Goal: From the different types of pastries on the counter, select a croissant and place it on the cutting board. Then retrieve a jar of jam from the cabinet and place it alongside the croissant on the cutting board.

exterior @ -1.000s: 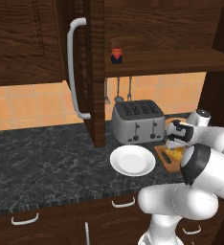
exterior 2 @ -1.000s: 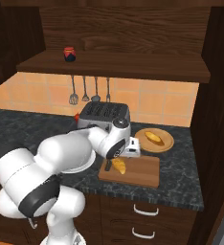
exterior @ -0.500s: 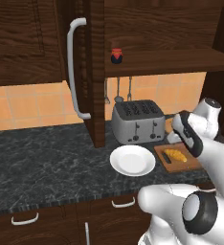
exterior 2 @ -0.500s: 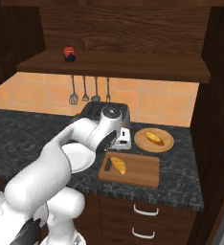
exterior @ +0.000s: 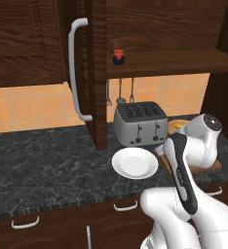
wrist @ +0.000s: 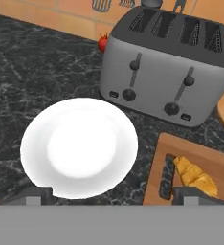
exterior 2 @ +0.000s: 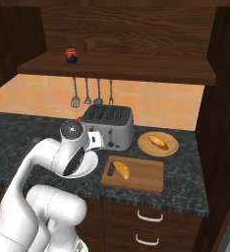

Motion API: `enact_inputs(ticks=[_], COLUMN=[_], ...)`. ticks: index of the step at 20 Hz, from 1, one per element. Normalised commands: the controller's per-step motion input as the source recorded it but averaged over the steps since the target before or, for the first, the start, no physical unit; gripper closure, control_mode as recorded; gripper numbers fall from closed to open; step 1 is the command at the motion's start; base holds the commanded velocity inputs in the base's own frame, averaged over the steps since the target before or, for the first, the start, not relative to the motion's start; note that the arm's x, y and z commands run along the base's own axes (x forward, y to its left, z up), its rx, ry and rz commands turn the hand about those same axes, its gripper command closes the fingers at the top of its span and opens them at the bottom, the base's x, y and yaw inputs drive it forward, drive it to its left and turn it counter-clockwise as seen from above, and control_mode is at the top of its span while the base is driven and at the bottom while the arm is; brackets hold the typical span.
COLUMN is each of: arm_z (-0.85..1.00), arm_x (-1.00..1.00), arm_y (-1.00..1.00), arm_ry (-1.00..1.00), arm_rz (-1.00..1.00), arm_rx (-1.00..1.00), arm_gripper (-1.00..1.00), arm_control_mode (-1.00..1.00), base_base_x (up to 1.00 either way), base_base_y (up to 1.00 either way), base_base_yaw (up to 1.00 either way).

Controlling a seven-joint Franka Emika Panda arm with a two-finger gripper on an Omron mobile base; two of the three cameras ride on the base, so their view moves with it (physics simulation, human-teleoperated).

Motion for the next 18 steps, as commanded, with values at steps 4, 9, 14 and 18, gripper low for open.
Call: enact_inputs(ticks=[4,9,14,18], arm_z=[0.86,0.93,0.69,0.72], arm_x=[-0.24,-0.25,-0.38,-0.21], arm_y=[0.52,0.18,0.21,0.18], arm_ry=[-0.24,-0.10,-0.06,-0.05], arm_rz=[0.09,0.00,0.00,0.00], arm_rx=[-0.06,0.00,0.00,0.00], arm_gripper=[-1.00,-1.00,-1.00,-1.00], arm_control_mode=[-1.00,-1.00,-1.00,-1.00], base_base_x=[0.00,0.00,0.00,0.00], base_base_y=[0.00,0.00,0.00,0.00], base_base_yaw=[0.00,0.00,0.00,0.00])
